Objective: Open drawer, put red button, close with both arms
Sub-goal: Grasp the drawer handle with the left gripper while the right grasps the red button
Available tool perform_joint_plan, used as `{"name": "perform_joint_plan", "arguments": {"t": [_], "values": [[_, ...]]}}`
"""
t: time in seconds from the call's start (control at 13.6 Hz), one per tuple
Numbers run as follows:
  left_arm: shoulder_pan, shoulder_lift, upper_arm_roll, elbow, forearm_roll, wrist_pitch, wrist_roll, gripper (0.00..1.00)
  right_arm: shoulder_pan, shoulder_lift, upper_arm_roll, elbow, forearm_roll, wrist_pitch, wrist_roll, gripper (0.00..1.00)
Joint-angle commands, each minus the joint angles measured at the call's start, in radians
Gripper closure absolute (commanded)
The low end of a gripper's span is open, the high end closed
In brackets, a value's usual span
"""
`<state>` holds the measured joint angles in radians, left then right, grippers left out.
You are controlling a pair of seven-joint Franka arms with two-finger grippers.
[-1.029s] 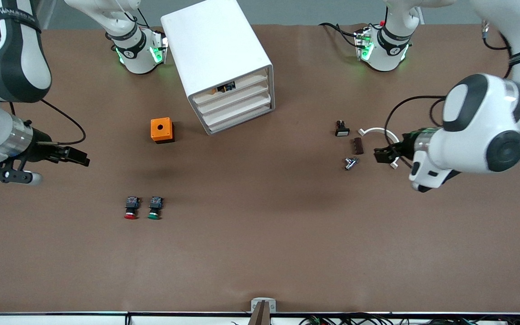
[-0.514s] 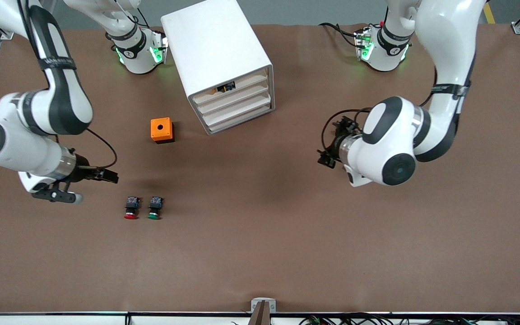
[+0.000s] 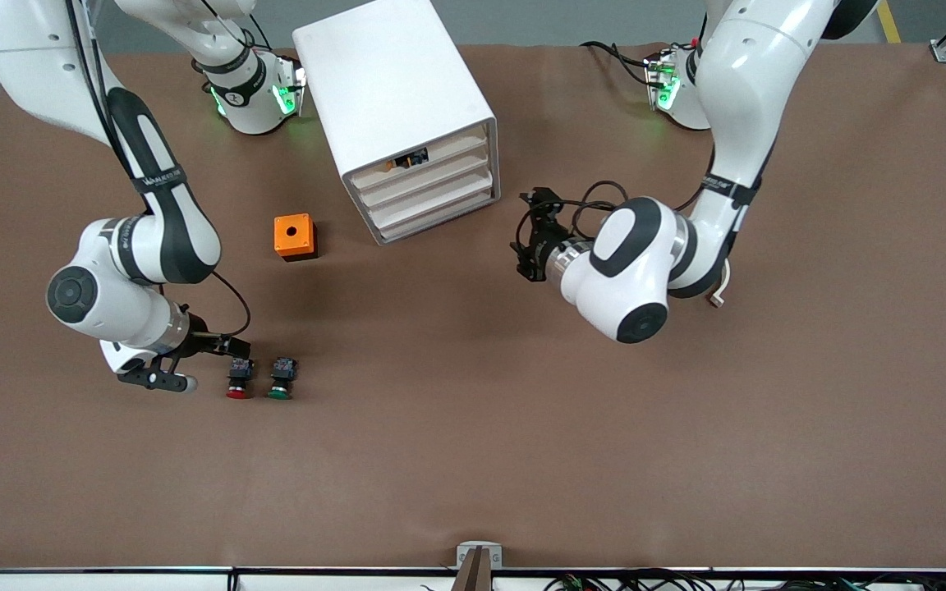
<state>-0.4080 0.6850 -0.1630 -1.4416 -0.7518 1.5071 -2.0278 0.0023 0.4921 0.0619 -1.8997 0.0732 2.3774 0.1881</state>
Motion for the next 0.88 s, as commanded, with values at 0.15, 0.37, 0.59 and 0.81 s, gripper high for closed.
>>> {"name": "perform_joint_plan", "arguments": {"t": [0.15, 0.37, 0.59, 0.81], "values": [[-0.015, 0.137, 0.007, 0.023, -0.217, -0.01, -0.233, 0.14, 0.005, 0.078, -0.001, -0.005, 0.008, 0.098, 0.014, 0.0], [-0.093, 0.163, 0.007, 0.024, -0.233, -0.01, -0.314, 0.24, -0.002, 0.118, -0.001, -0.006, 0.008, 0.137, 0.017, 0.0], [-0.132, 0.183, 0.007, 0.024, -0.236, -0.01, -0.331, 0.33, -0.002, 0.122, -0.001, -0.006, 0.01, 0.128, 0.025, 0.06], [-0.181, 0.208, 0.007, 0.024, -0.287, -0.01, -0.338, 0.41, 0.002, 0.12, 0.002, -0.006, 0.01, 0.118, 0.027, 0.15]]}}
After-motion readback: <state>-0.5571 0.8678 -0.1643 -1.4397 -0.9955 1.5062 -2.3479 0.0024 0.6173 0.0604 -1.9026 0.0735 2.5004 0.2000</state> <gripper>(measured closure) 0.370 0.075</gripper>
